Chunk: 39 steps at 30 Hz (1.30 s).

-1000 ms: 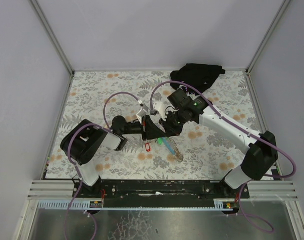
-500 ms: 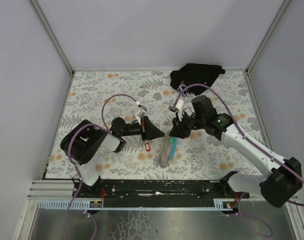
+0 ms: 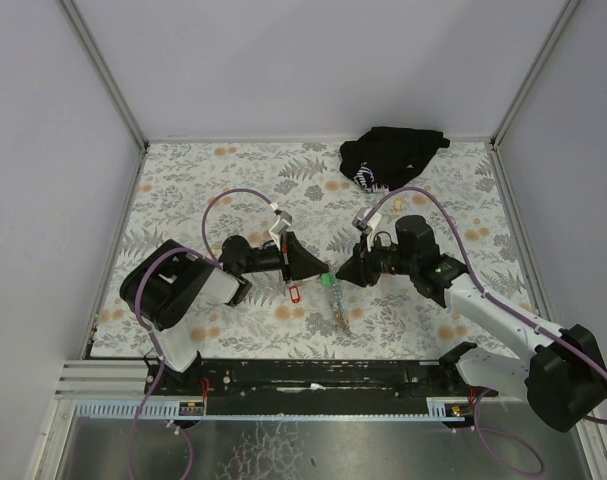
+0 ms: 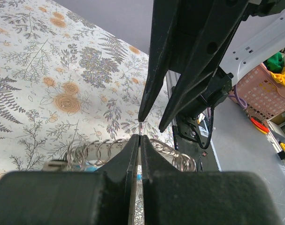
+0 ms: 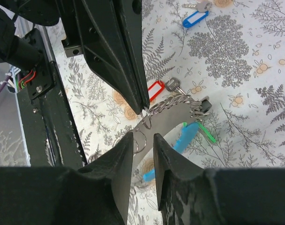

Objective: Put the keys on the keyring

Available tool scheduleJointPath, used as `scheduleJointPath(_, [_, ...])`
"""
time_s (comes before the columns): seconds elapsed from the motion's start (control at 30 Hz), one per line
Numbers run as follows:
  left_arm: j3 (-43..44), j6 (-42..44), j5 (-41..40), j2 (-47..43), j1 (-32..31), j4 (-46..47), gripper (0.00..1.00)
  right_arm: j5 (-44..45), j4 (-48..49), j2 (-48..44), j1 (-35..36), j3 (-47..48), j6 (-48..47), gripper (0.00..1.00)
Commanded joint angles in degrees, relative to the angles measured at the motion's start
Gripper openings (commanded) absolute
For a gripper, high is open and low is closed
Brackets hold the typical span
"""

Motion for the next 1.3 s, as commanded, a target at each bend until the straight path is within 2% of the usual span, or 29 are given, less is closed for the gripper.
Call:
scheduleJointPath(0.0, [-0.25,0.89,-0.98,-1.22,0.09,5.02,0.0,-3.28,12.21,0.87,-0.37,-2.11,6.15,0.31])
scheduleJointPath(0.17, [-0.41,0.89,-0.94,-1.5,0.08,5.02,0.0,-3.55,15.72,2.5,-0.5,-3.32,8.01,0.31])
scheduleJointPath(0.5, [-0.42,0.89,-0.83,-1.59,0.09,5.02,0.0,-5.59,20.72,4.39,-1.13,-4.52,9.54,0.23])
scheduleJointPath(0.8, [-0.34,0.82,-0.73,-1.44,0.09,5.04,0.0,-9.28,20.0,4.96,-1.25,-3.61,9.17,0.01])
scheduleJointPath(0.93, [0.01,0.72,0.51,-1.18,0.09,5.02,0.06,-10.48,12.24,5.0,-1.2,0.13,5.52,0.0])
scheduleJointPath(1.13, [1.17,0.84,3.73,-1.54,0.09,3.23,0.17,-10.63,-10.94,9.14,-1.12,12.86,-4.41,0.0])
scheduleJointPath(1.27, [1.34,2.92,4.81,-3.23,0.05,-0.12,0.21,-6.11,-23.17,10.83,-0.15,19.41,-9.87,0.0])
